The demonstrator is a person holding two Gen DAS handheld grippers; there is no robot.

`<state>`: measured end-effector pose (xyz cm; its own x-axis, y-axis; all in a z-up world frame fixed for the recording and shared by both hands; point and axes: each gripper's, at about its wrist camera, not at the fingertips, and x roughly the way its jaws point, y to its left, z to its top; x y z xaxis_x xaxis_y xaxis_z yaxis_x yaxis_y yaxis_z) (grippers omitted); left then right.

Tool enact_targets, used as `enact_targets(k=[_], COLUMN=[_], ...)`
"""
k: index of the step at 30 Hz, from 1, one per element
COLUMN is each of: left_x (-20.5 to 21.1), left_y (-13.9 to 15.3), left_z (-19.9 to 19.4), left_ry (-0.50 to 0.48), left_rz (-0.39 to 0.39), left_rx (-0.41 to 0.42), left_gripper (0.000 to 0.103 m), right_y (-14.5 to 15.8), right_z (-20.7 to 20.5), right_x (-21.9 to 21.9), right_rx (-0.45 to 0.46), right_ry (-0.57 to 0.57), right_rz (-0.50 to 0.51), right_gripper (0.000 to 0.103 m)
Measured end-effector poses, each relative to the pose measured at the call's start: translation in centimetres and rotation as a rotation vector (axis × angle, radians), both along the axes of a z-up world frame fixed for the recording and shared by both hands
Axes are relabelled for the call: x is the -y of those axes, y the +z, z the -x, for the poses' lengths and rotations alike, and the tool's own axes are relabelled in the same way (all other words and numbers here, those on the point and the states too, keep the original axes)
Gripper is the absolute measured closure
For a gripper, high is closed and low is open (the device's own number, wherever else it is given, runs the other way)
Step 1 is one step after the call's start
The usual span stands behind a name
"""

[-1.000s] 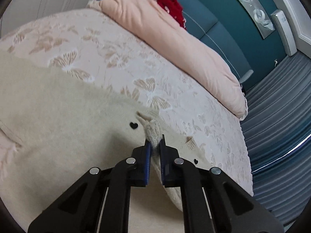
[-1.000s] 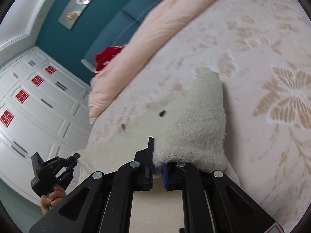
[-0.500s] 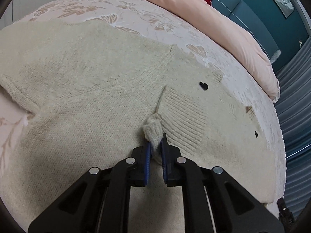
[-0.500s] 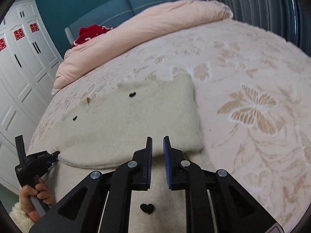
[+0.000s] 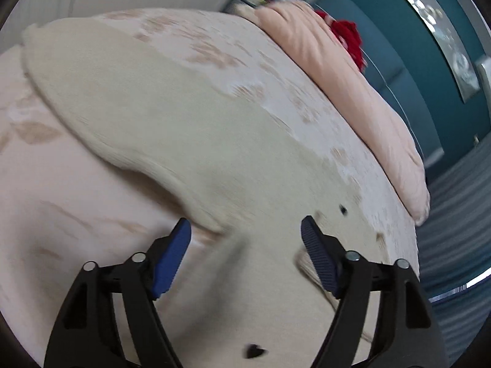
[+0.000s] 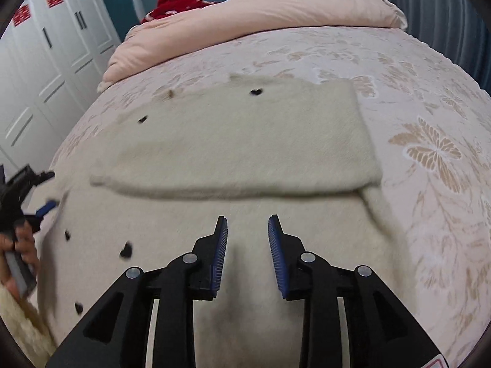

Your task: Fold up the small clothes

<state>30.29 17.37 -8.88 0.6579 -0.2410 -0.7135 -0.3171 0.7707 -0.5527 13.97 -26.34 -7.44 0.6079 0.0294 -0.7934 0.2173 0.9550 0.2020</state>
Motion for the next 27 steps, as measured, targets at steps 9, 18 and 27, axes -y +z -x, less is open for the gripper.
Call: enact_targets(k=[9,18,27], left_x=[-24.1,-20.9,5.5], left_y=[-1.2,3.0,17.8], left_z=[-2.2,-7.1,-4.3], left_ry=[0.484,0.310,-0.295], left_rz=[-0.076,-0.217,-0.160], left_rx=[-0.165,-0.112,0.295], left_gripper=[0.028,0.093,0.092], right_y=[-1.8,-0.9,0.3], right_z=[5.3,5.3,6.1], right_x=[-8.3,-8.7,-6.3], right_rx=[-0.114,-0.135,-0.072], right_ry=[0.096,0.048,-0.026], right_rz=[-0.012,-0.038,-0.115], right_gripper=[0.057,0.051,0.051])
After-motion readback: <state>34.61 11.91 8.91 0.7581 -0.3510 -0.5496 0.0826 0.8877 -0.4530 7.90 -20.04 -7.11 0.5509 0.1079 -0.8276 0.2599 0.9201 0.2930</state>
